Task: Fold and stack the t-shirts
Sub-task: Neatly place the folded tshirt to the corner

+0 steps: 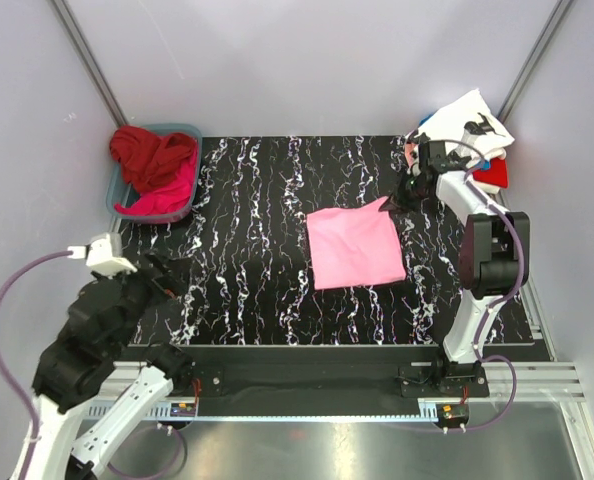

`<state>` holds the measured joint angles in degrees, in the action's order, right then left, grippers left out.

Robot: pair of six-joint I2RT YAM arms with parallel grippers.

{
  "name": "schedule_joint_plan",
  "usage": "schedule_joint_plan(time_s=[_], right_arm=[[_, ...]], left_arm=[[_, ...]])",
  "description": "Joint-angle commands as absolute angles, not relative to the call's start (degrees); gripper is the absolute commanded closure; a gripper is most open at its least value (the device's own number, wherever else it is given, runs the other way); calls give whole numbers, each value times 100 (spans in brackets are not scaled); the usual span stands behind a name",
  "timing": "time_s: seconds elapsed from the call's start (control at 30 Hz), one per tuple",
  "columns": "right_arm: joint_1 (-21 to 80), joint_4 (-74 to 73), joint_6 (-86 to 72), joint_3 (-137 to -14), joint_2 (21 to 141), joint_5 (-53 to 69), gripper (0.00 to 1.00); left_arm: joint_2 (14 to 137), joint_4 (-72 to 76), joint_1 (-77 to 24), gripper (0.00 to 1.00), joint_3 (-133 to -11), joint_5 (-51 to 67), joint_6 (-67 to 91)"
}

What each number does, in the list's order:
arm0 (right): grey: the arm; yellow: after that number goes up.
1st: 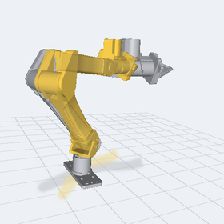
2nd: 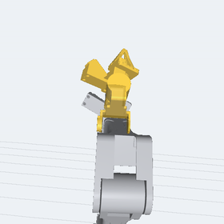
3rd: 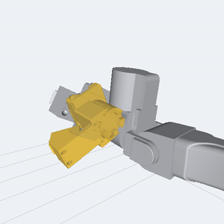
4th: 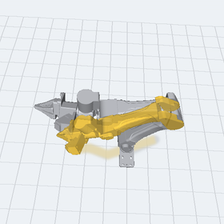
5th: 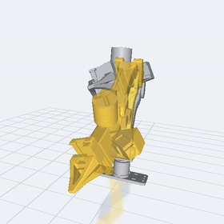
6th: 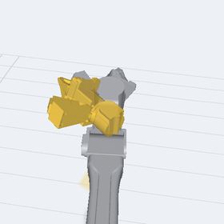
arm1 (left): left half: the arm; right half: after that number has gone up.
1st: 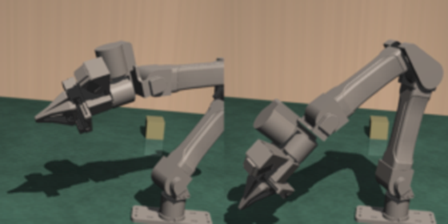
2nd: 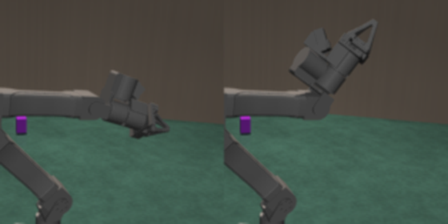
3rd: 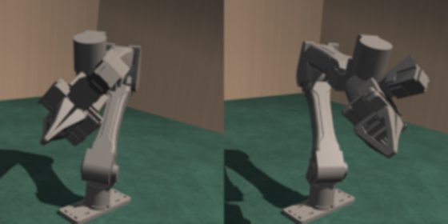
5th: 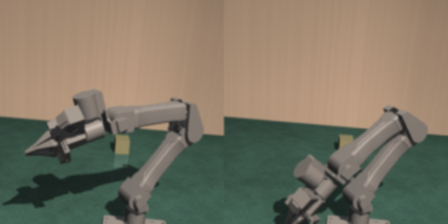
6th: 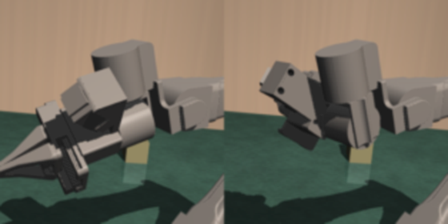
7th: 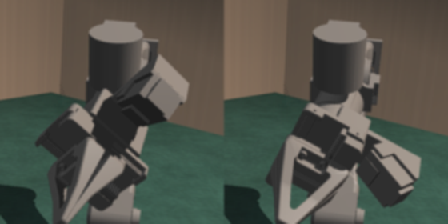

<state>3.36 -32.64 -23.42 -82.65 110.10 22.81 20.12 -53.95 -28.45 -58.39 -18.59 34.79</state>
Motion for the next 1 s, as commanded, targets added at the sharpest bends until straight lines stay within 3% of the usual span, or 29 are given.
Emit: schedule_joint_plan(time_s=[0.0, 0.1, 0.37, 0.67, 0.97], right_arm=[[343, -3778, -1952, -9015, 10705, 1539, 100], [343, -4130, -1750, -9647, 10793, 1117, 100], [255, -4947, -1293, -11538, 11292, 159, 100], [36, -5985, -809, -15095, 12672, -220, 100], [-448, -5441, -844, -15687, 12884, 474, 100]], left_arm=[[1960, -5257, -2883, 1, -5274, -2864, 2917], [1907, -4721, -2883, 1, -4896, -2426, 2611], [1960, -4711, -2874, 1, -4711, -2655, 2725], [1863, -4693, -2848, 1, -4667, -2672, 2733], [1986, -4641, -2549, 1, -4650, -2567, 2725]])
